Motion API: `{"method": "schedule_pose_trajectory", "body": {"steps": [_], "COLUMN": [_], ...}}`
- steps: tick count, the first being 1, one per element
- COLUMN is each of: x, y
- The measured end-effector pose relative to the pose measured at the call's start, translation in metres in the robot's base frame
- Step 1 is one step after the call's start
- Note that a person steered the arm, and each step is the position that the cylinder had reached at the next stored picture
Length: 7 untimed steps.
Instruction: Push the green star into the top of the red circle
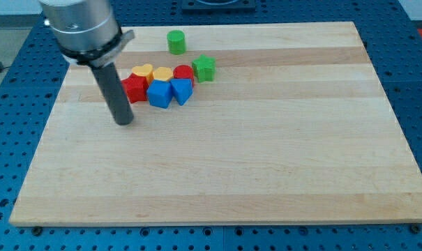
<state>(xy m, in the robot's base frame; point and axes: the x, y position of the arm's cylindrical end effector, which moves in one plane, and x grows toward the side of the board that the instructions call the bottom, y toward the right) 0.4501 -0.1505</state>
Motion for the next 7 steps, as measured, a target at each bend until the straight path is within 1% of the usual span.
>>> {"method": "schedule_pose_trajectory", "body": {"steps": [2,3,4,5,6,7], "x": [0.003,-0.032,-0.084,-0.126,-0.142,-0.143], "y": [0.155,0.198,0.202,0.175,0.136,0.088]}}
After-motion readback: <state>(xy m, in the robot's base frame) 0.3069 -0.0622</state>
